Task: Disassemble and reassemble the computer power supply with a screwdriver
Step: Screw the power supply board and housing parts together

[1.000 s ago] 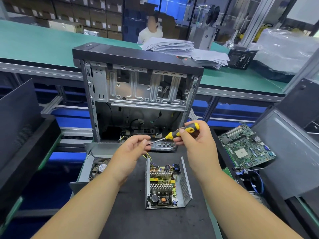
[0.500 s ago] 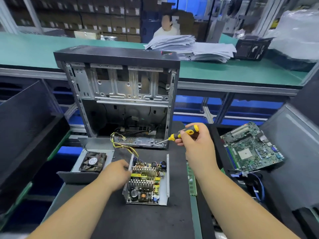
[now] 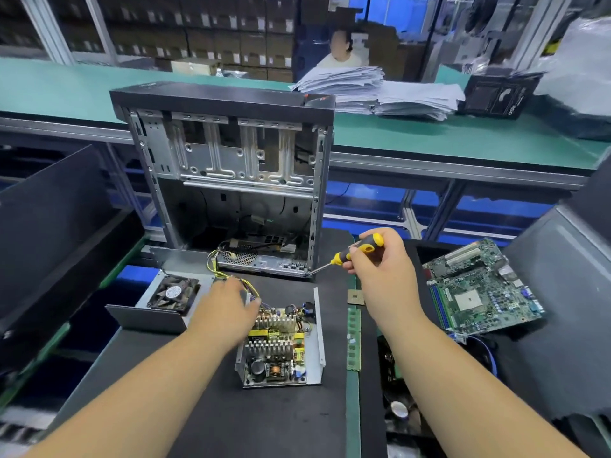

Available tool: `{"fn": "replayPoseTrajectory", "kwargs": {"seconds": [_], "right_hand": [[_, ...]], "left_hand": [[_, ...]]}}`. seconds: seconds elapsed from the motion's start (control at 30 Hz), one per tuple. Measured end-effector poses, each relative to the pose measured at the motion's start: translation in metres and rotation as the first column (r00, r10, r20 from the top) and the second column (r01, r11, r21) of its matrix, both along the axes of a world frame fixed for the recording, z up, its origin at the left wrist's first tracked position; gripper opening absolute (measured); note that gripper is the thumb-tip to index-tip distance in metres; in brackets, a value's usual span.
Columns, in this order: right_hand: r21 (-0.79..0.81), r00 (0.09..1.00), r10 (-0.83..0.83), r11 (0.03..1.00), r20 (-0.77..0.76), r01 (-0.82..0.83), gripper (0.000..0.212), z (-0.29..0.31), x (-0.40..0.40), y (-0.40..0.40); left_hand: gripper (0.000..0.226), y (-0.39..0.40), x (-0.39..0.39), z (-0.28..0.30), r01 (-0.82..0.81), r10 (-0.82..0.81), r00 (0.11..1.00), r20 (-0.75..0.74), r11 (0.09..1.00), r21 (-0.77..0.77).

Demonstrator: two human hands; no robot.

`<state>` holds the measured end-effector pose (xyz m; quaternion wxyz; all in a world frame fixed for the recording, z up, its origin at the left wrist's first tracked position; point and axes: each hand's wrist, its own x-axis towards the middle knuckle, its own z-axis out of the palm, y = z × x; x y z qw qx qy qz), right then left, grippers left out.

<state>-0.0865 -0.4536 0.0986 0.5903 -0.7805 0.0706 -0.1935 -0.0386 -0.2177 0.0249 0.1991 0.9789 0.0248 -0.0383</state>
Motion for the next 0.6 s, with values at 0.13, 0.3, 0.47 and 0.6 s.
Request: {"fn": "replayPoseTrajectory", "kwargs": {"seconds": [0.13, 0.3, 0.47, 0.6], "right_hand": [[-0.088, 1.0, -0.009, 0.996, -0.009, 0.008, 0.021, -0.003, -0.002, 0.002], [-0.223, 0.994, -0.071, 0.974, -0.087, 0.05, 0.02, -0.012, -0.004, 0.009], [-0.257, 0.982, -0.117, 0.964, -0.151, 0.075, 0.021, -0.018, -0.006, 0.019], [-0.304, 0.976, -0.145, 0.948, -0.161, 0.091, 0.021, -0.019, -0.003, 0.027]], "left_hand": [[0.036, -0.025, 0.024, -0.001, 0.285, -0.281, 0.957, 0.067, 0.957, -0.056], [0.035, -0.062, 0.057, -0.024, 0.557, -0.549, 0.823, -0.145, 0.831, 0.011], [0.034, -0.08, 0.077, -0.043, 0.633, -0.587, 0.755, -0.292, 0.769, 0.09], [0.032, -0.082, 0.084, -0.052, 0.619, -0.578, 0.752, -0.319, 0.784, 0.039]]}}
